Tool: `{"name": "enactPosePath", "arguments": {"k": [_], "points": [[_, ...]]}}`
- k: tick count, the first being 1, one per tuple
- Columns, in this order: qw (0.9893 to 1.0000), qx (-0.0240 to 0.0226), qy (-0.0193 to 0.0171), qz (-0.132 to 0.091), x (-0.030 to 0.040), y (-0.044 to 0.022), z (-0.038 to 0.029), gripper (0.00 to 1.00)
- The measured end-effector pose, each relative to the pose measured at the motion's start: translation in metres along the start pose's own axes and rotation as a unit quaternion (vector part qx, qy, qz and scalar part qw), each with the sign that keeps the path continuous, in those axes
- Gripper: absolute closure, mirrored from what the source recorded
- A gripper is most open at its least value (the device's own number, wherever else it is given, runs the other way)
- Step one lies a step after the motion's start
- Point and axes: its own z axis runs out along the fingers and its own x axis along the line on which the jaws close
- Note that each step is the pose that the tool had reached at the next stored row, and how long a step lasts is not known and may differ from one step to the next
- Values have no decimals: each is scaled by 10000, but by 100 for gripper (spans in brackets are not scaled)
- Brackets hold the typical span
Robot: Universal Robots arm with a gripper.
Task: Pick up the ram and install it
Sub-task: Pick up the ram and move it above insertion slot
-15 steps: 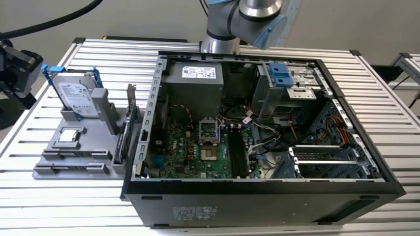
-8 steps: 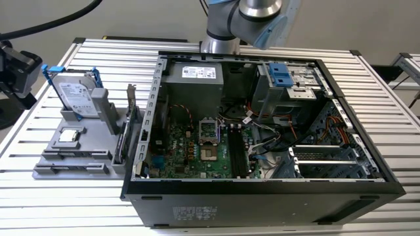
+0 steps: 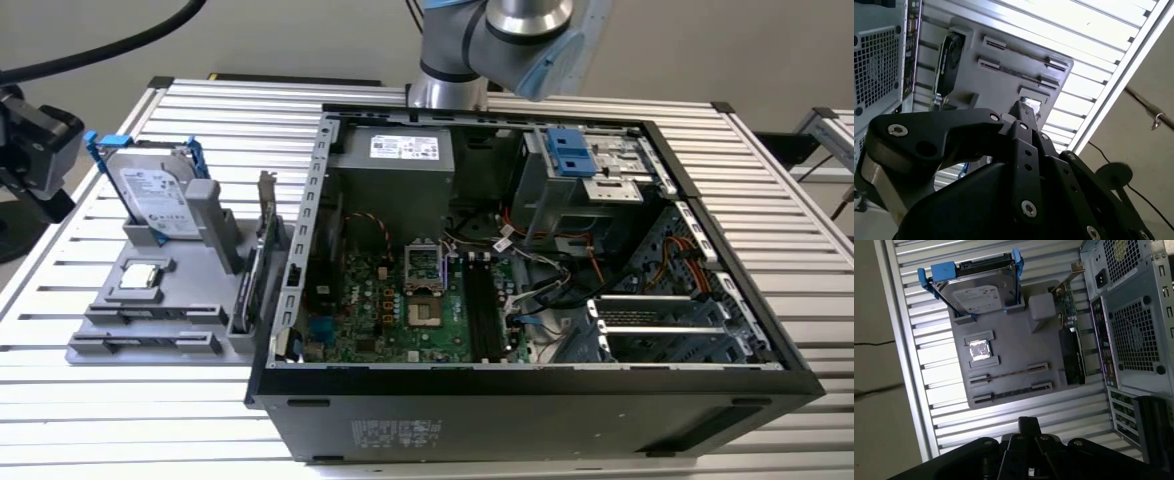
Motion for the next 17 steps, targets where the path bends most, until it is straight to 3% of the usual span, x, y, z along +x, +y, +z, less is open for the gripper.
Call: {"name": "enactPosePath", "arguments": {"k": [17], "points": [[9990,7,-21,440,0,0,0,100]]}}
